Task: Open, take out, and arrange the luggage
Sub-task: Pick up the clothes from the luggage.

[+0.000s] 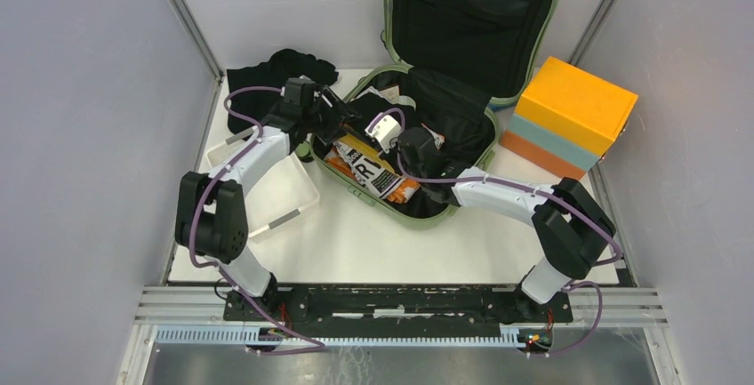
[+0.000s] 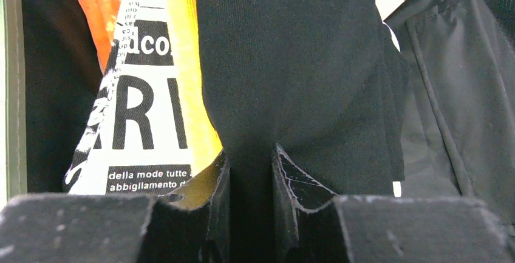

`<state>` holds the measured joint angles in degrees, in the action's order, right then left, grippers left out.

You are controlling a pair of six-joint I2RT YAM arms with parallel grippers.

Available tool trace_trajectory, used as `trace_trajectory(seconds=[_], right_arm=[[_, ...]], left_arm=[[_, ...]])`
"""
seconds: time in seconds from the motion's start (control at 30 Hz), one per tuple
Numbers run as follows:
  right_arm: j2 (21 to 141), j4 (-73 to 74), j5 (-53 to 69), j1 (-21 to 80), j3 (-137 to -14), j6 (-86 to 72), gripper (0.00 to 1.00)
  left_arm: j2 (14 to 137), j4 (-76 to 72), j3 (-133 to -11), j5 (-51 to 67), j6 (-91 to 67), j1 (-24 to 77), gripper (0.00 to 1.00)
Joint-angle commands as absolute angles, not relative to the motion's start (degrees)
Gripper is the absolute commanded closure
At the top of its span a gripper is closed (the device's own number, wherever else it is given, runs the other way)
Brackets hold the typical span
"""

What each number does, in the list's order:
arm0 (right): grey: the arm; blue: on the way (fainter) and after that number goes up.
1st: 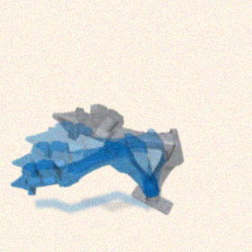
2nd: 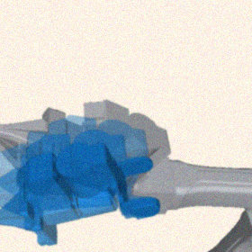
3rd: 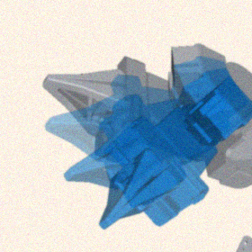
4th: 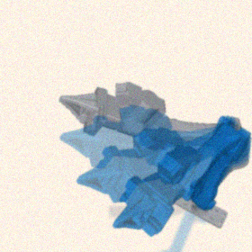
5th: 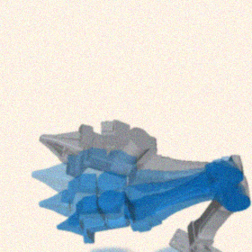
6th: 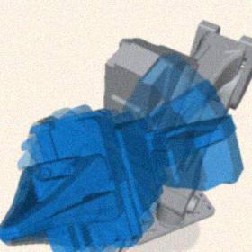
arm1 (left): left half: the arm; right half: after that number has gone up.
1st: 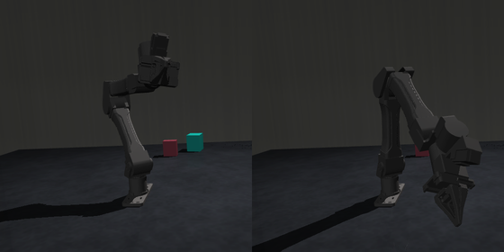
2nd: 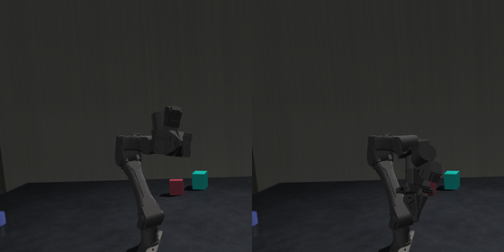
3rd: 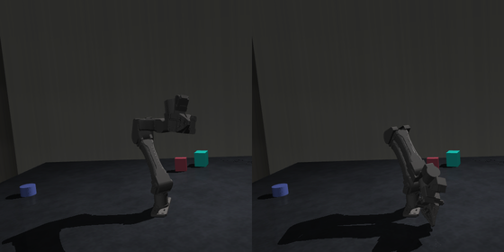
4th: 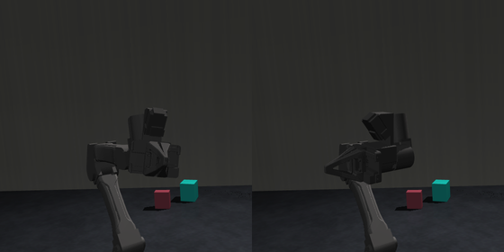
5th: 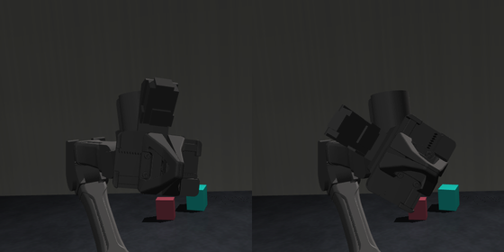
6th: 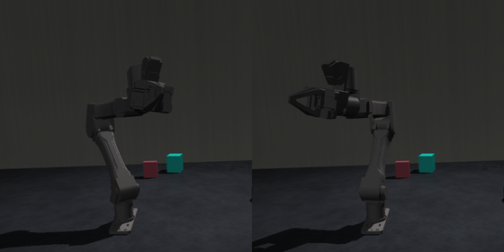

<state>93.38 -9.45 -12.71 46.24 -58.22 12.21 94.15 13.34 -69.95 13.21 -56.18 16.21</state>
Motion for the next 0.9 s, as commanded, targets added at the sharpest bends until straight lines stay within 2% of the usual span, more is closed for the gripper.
trace_trajectory(seconds=[0.0,0.2,0.43,0.63,0.77,0.87], right_arm=[[90.15,-12.72,-11.67,44.91,-57.83,10.90,0.90],[90.09,-13.22,-10.52,44.83,-57.45,10.73,0.90],[89.14,-14.78,-8.12,44.78,-55.91,11.56,0.90],[88.36,-15.62,-4.91,44.82,-55.12,12.47,0.90],[87.18,-17.12,-1.16,44.83,-53.61,13.08,0.90],[85.86,-18.42,2.46,44.81,-52.21,13.35,0.89]], left_arm=[[95.99,10.26,-70.63,10.91,-58.38,16.08,0.28],[99.71,8.10,-73.42,11.71,-60.68,16.00,0.30],[100.51,6.76,-74.97,12.97,-61.41,16.01,0.44],[99.69,6.23,-74.33,13.48,-60.92,16.08,0.69],[98.73,6.99,-74.34,13.52,-58.68,16.08,0.97],[96.81,8.87,-74.16,12.62,-54.66,16.15,0.98]])
